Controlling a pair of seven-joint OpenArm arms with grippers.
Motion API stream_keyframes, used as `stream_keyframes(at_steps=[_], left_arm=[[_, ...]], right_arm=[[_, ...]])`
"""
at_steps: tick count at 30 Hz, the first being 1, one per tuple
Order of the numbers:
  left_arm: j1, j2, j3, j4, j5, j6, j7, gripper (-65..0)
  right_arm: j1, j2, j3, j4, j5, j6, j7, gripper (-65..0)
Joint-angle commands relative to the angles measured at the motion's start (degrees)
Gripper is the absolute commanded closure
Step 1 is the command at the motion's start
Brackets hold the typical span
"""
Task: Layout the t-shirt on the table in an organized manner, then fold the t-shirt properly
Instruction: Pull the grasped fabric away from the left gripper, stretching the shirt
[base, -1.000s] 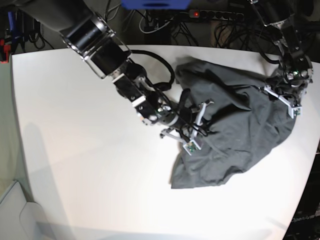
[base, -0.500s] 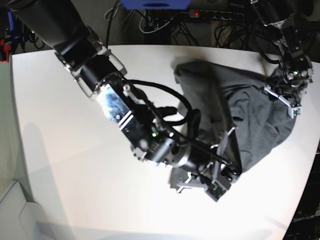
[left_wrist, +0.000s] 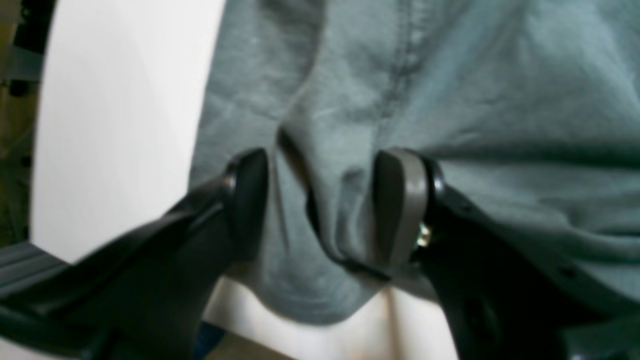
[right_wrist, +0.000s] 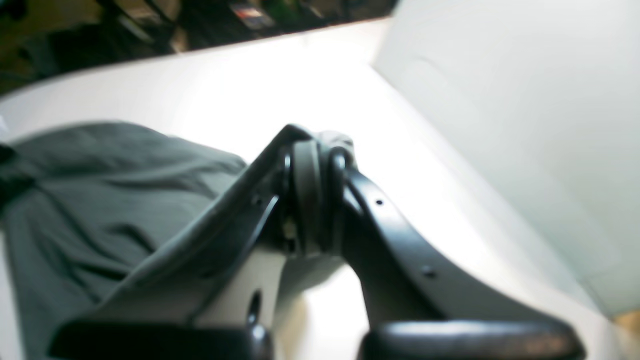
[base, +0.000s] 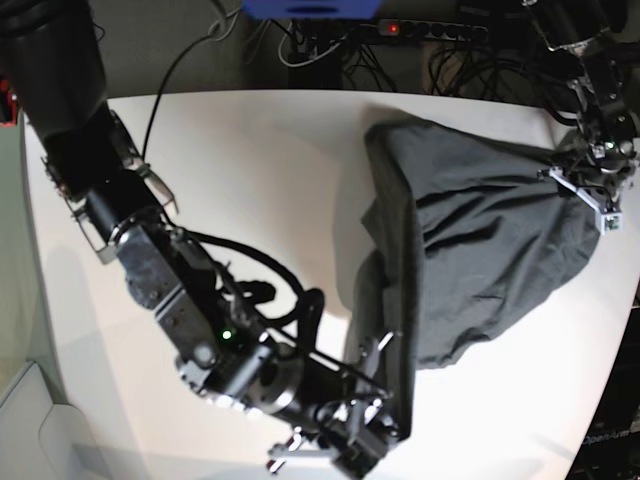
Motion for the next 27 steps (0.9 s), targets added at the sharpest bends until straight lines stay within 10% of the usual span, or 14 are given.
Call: stream_keyframes(at_steps=[1,14,27], left_arm=[[-0.5,-1.1,-0.3,0.8,0.2,0.1,-0.8,-33.4],[-0.7,-3.7,-0.4,0.9,0.0,0.1,-0.8,-33.4],[-0.5,-3.4,-0.4,8.3,-0.1,0.1,0.0,-33.4]], right_arm=[[2.6,0.6,2.2,0.6,0.1,-0.1,1.8,0.0],[5.2,8.9,12.2,0.8,0.1,-0.1,1.7,0.0],[-1.1,9.3,12.5,3.7,0.1,-0.1,0.9,0.0]])
